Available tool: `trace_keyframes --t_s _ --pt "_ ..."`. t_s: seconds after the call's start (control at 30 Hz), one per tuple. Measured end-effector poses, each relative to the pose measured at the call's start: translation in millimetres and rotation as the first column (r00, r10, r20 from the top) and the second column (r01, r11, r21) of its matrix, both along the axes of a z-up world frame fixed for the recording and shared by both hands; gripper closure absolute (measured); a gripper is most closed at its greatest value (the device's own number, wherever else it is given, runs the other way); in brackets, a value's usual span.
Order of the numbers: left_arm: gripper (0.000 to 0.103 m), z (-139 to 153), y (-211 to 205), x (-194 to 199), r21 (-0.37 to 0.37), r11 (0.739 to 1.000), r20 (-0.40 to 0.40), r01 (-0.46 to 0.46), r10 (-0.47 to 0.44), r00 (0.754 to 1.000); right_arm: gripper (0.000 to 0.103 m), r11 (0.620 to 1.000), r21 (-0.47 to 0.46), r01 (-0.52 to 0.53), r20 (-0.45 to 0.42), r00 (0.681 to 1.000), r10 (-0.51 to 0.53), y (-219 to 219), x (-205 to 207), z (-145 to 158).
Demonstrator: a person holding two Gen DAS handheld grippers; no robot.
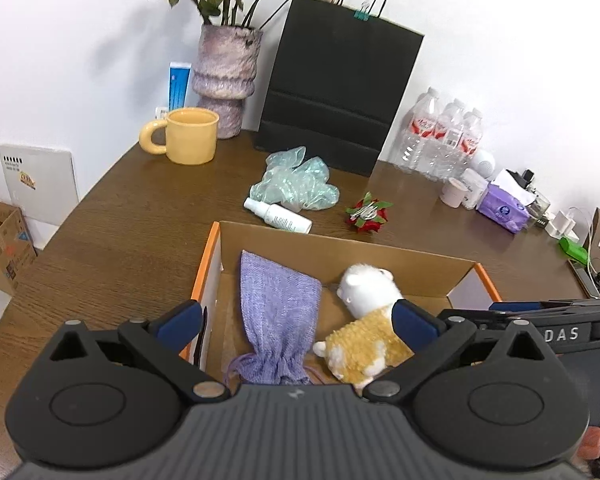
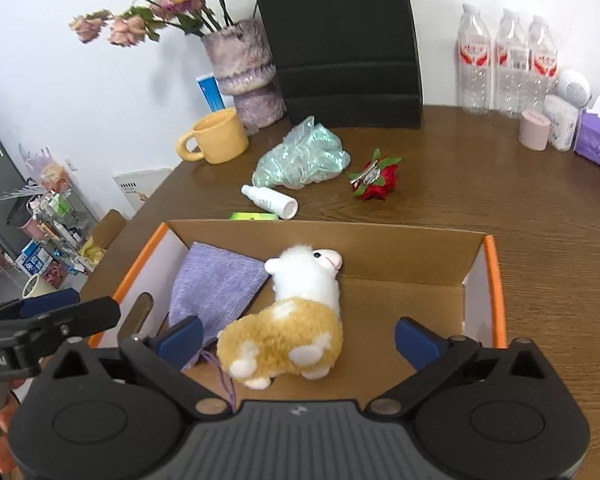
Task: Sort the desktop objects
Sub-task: 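Open both tools to release the pouch and alpaca in the box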
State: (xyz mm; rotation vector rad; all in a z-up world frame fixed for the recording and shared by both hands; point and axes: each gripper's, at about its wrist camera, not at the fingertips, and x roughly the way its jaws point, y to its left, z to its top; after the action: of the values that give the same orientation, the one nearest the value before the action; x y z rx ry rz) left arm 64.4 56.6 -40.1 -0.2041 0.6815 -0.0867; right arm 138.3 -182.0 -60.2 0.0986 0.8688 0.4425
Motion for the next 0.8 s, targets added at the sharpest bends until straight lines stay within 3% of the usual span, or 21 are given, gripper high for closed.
trace_keyframes --t_s 0.2,0.47,0.8 --pt "0.0 6 -7 -27 0.043 0.999 0.052 0.008 -0.011 0.999 0.0 1.0 -0.003 -0.002 0.046 0.999 0.002 -13 -28 11" --pt "0.0 2 -14 -50 0.069 0.997 0.05 0.022 -0.025 0.998 0.0 1.0 -0.008 -0.01 0.074 0.997 0.011 -24 -62 13" --pt "0.0 13 -22 -68 0.135 0.989 0.074 0.054 -0.064 0.995 0.0 1.0 -0.021 0.018 0.089 0.996 -0.016 -34 -70 22"
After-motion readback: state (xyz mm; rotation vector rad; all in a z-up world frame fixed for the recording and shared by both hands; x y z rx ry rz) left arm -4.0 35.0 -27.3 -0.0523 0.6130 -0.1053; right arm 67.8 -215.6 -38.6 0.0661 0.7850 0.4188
